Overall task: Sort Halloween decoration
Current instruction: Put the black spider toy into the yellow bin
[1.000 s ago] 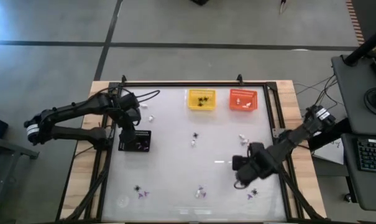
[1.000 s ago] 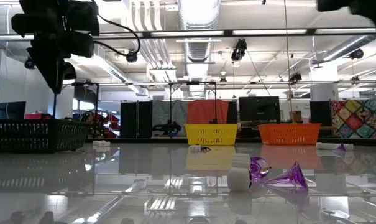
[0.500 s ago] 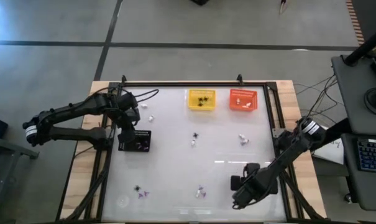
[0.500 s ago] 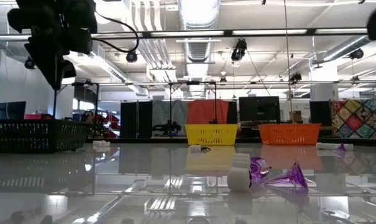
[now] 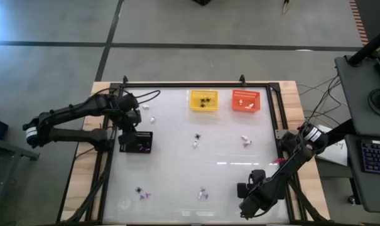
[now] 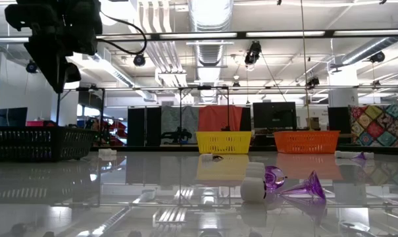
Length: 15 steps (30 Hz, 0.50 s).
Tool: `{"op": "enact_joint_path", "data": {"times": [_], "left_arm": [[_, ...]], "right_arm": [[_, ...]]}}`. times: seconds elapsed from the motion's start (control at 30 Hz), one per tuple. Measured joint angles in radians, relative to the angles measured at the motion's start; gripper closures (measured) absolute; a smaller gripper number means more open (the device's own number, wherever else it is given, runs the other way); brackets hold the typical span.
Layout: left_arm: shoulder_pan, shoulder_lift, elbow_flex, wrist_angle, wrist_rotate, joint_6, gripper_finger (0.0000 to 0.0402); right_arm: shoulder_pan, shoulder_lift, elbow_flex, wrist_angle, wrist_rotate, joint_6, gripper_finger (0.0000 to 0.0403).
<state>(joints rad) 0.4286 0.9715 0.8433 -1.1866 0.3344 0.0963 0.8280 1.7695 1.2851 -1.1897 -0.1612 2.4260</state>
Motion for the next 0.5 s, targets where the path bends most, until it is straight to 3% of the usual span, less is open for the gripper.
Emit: {"op": "enact_joint_path", "data": {"times": [0.5], "left_arm": [[0.000, -0.038, 0.000, -0.002, 0.000, -0.004, 0.0299]], "right_arm": [[0.018, -0.004, -0.156, 0.231, -0.049, 0.017, 0.0236]]}}
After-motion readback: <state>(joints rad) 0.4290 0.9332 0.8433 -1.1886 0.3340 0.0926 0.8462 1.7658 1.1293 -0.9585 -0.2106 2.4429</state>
